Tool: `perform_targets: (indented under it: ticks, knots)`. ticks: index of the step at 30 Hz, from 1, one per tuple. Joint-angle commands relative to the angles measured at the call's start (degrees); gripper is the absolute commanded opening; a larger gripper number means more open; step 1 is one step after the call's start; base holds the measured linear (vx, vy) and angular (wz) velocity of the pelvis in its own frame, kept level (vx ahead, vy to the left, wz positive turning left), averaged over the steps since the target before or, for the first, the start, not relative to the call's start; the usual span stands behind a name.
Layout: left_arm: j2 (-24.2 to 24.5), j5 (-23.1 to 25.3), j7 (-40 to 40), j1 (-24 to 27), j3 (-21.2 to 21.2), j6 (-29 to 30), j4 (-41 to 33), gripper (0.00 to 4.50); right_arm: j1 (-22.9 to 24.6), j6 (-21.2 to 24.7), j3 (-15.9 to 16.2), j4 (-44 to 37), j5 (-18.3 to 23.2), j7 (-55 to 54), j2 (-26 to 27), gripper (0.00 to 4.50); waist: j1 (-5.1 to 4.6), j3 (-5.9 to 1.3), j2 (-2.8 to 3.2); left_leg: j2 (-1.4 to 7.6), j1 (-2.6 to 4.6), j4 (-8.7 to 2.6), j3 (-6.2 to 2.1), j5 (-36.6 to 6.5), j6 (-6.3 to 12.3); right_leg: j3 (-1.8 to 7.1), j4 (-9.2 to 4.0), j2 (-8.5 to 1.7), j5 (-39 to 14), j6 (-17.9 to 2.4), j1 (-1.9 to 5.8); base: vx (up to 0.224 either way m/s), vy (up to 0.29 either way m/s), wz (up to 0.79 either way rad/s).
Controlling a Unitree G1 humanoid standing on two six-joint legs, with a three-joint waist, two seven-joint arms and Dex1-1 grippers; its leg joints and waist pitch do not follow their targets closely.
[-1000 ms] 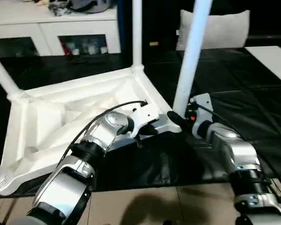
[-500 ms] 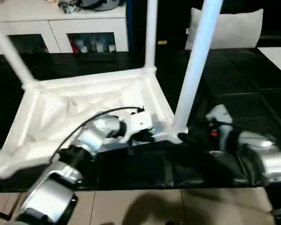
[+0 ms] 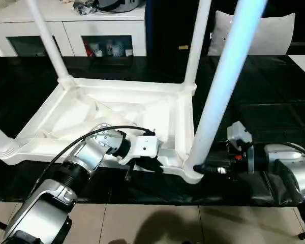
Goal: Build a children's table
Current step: Rotate leg to tighten
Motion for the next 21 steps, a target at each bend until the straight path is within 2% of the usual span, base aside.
perform_targets:
  ticks: [1, 2, 4, 6, 8, 11, 16, 19, 21]
  knots:
    - [0.0, 0.4, -2.3, 0.6, -2.3, -1.7, -1.7, 0.0, -0.2, 0.6, 0.4, -2.0, 1.0, 1.4, -0.2, 3.61, -0.06, -3.97, -1.18, 3.08, -0.19, -3.86, -0.75, -5.8, 6.0, 3.73, -3.85, -4.36, -21.3, -5.4, 3.59, 0.0, 0.0, 0.0]
    - [0.0, 0.3, -2.3, 0.6, -2.4, -1.8, -1.8, 0.0, -0.2, 0.4, 0.7, -1.8, 1.1, 1.9, -0.2, 3.61, -0.03, -4.0, -1.2, 3.04, -0.16, -3.84, -0.72, -5.8, 6.01, 3.71, -3.87, -4.32, -21.3, -5.4, 3.57, 0.0, 0.0, 0.0]
    - [-0.1, 0.2, -2.3, 0.6, -2.4, -1.9, -1.8, 0.0, -0.2, 0.3, 1.0, -1.5, 1.1, 2.3, -0.2, 3.22, 0.07, -3.97, -1.24, 3.0, -0.16, -3.84, -0.71, -5.8, 5.83, 3.7, -3.96, -4.33, -21.9, -5.0, 3.55, 0.0, 0.0, 0.0]
    - [-0.2, 0.2, -2.3, 0.5, -2.4, -2.1, -1.6, 0.0, -0.2, 0.9, 1.1, -1.7, 1.7, 3.0, -0.1, 3.2, 0.12, -3.98, -1.26, 2.96, -0.14, -3.83, -0.7, -5.9, 5.75, 3.66, -4.03, -4.31, -22.4, -4.8, 3.55, 0.0, 0.0, 0.0]
    - [-0.2, 0.2, -2.4, 0.5, -2.2, -2.1, -1.6, 0.0, -0.2, 1.1, 1.2, -1.9, 2.0, 3.2, -0.1, 2.86, 0.18, -3.99, -1.2, 3.01, -0.15, -3.84, -0.75, -5.7, 5.81, 3.65, -3.97, -4.25, -22.1, -4.7, 3.55, 0.0, 0.0, 0.0]
    - [-0.2, 0.3, -2.3, 0.5, -2.2, -2.1, -1.4, 0.0, -0.2, 1.5, 1.2, -2.1, 2.4, 3.4, 0.0, 2.75, 0.24, -4.02, -1.24, 2.99, -0.15, -3.83, -0.73, -5.5, 5.66, 3.68, -3.96, -4.29, -21.8, -4.7, 3.54, 0.0, 0.0, 0.0]
    - [0.0, 0.1, -2.2, 0.4, -2.0, -2.1, -1.0, 0.0, 0.1, 2.3, 1.1, -2.6, 3.2, 3.6, 0.2, 2.17, 0.43, -3.99, -1.16, 3.01, -0.07, -3.86, -0.72, -5.8, 5.45, 3.65, -4.08, -4.29, -22.4, -4.5, 3.5, 0.0, 0.0, 0.0]
    - [-0.1, -0.1, -2.1, 0.4, -1.8, -1.9, -1.0, 0.0, 0.3, 2.5, 1.0, -2.9, 3.5, 3.4, 0.4, 2.07, 0.54, -4.03, -1.2, 3.04, -0.11, -3.86, -0.74, -5.6, 5.38, 3.67, -3.97, -4.3, -22.0, -4.5, 3.52, 0.0, 0.0, 0.0]
    - [-1.2, -1.5, -1.7, 0.3, -0.7, 1.7, -1.9, 0.0, 0.3, 5.4, 0.0, -2.9, 3.6, -1.3, 2.1, 2.05, 0.54, -3.96, -1.22, 2.96, -0.13, -3.9, -0.7, -5.4, 5.13, 3.64, -4.06, -4.3, -22.4, -4.5, 3.56, 0.0, 0.0, 0.0]
